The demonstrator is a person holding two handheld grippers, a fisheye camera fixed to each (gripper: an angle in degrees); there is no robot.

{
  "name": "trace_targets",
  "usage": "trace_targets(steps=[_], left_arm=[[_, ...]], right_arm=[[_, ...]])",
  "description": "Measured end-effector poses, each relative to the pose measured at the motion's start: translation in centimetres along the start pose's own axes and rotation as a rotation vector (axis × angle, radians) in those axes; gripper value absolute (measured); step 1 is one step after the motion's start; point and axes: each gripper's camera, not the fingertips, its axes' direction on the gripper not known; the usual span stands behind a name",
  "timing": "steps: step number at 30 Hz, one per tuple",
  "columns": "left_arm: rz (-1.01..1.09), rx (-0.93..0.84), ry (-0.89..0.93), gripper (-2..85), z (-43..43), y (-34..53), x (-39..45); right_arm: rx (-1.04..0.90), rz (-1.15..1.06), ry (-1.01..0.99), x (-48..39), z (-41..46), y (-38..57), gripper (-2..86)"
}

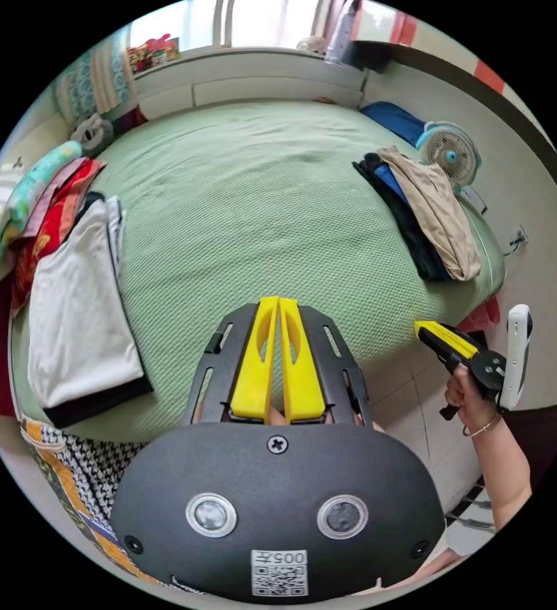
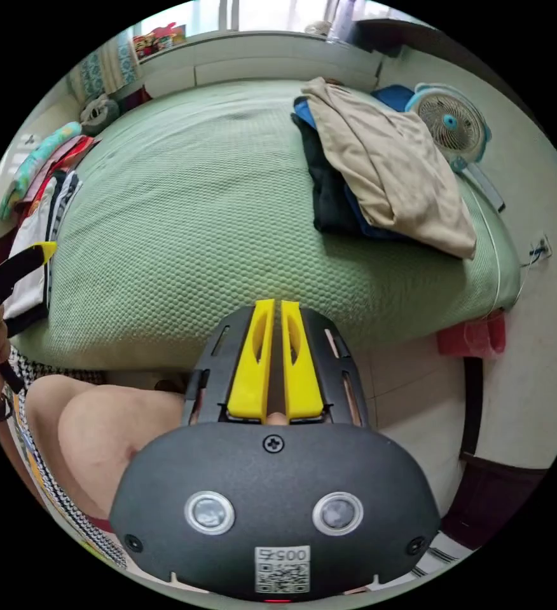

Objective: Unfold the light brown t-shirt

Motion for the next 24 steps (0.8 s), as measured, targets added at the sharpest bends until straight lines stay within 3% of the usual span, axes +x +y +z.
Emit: trace_targets(steps=[11,18,24], left_arm=[[0.146,-0.044,-0.024,-0.5,12.1,-5.2,6.7],[0.166,-0.063,0.112,-0.6,16.0,-7.0,6.6],[0.207,-0.031,0.123,-0.6,18.0,-9.0,7.4]], right_arm=[[-0.027,0.088,-0.089,4.6,3.2,1.3,2.1],[0.021,0.105,-0.212,7.9,3.8,3.5,-0.1],[0.034,0.07,-0.133,6.7,3.0,4.5,-0.3]])
